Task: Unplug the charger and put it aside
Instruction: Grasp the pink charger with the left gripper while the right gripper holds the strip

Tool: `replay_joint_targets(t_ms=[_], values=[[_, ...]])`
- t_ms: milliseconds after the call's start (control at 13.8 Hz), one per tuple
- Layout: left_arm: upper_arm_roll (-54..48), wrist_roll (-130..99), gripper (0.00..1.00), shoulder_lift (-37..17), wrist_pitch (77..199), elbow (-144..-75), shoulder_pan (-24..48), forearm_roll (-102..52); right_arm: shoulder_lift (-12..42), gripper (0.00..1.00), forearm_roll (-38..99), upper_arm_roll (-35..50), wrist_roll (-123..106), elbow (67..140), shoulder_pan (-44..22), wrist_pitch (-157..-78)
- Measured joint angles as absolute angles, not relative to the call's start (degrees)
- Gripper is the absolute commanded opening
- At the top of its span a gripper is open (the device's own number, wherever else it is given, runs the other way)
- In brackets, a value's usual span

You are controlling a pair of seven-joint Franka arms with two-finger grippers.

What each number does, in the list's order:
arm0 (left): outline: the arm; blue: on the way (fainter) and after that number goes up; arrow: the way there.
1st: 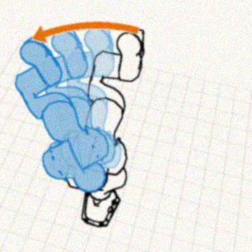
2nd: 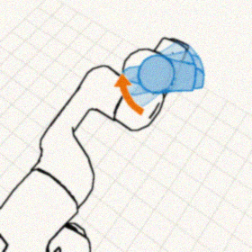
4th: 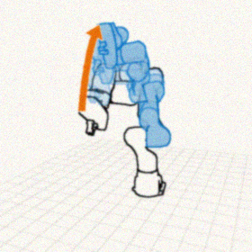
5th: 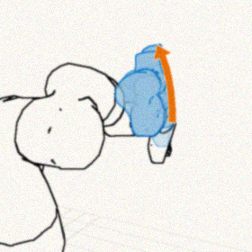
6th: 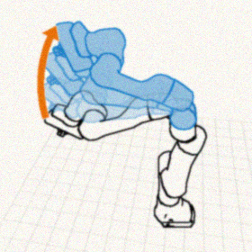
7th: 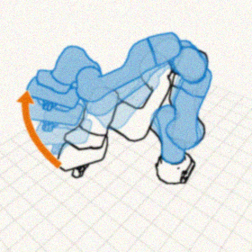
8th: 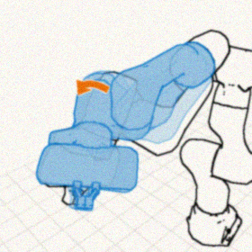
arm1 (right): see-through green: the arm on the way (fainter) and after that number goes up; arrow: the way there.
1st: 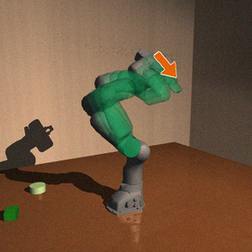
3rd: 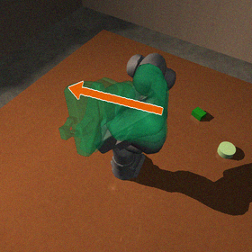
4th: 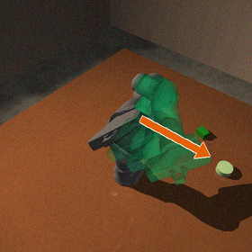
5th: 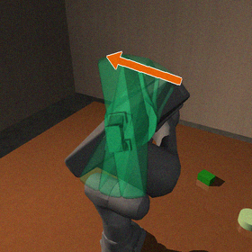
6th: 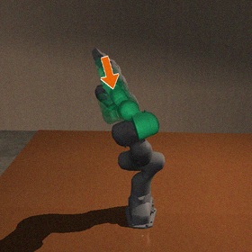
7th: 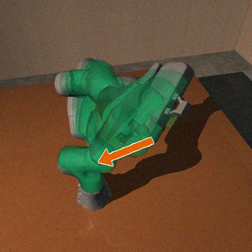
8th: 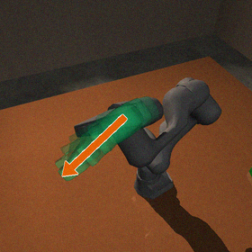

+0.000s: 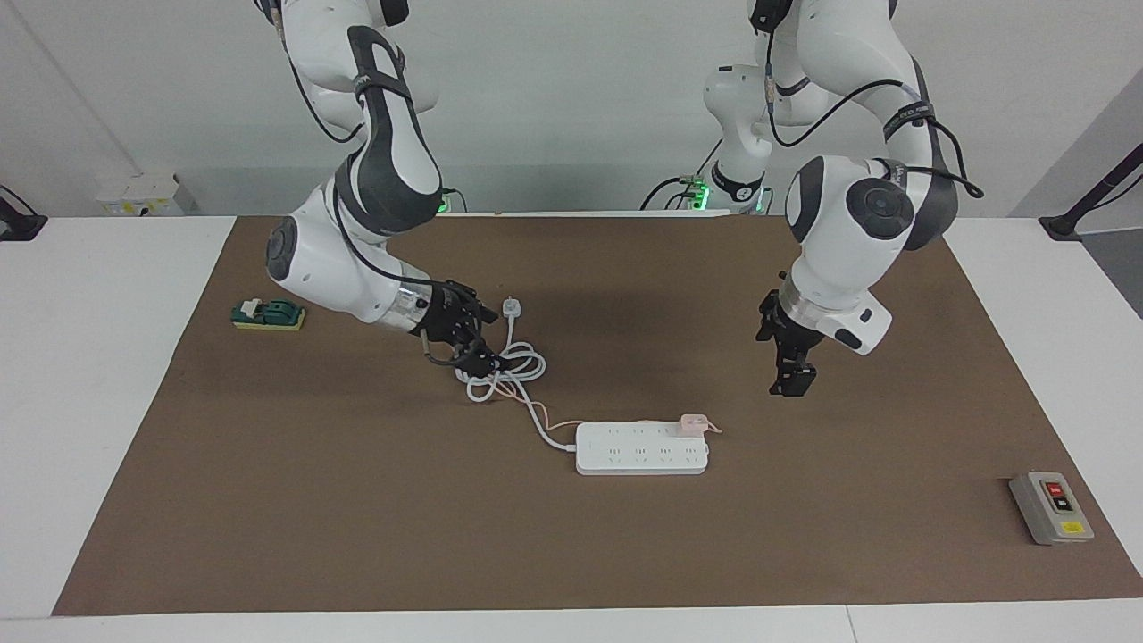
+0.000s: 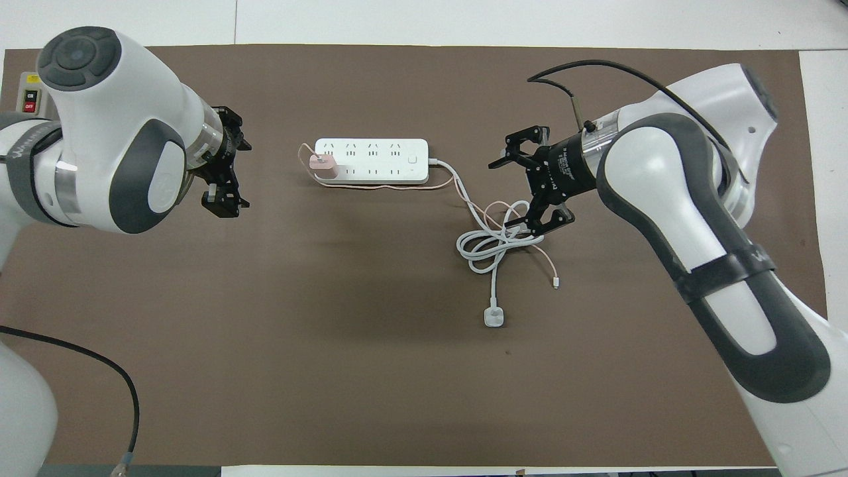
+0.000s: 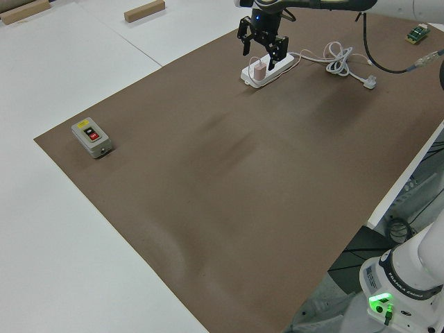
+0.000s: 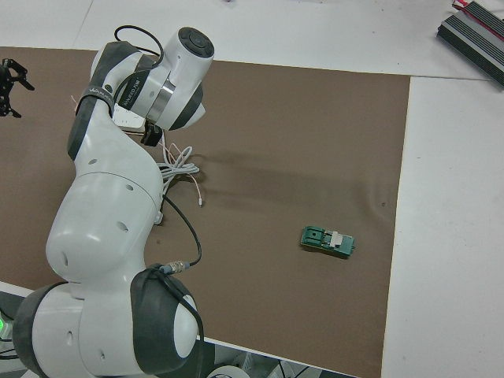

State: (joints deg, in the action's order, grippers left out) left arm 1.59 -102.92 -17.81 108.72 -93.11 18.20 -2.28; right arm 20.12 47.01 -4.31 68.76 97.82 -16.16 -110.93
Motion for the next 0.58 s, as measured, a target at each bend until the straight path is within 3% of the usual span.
replay_joint_targets(t_ms=[361,578], values=[[1.57,-110.52,1.00,-23.13,108.68,-90.75,22.56,-2.25,30.77,1.00,56.23,-4.29,71.56,92.26,-20.95,-119.33],[1.61,-111.78,1.00,-24.91,108.67,-88.58,22.92,-2.29,36.75,1.00,57.45,-4.30,76.48,86.28,-22.02,-120.41]])
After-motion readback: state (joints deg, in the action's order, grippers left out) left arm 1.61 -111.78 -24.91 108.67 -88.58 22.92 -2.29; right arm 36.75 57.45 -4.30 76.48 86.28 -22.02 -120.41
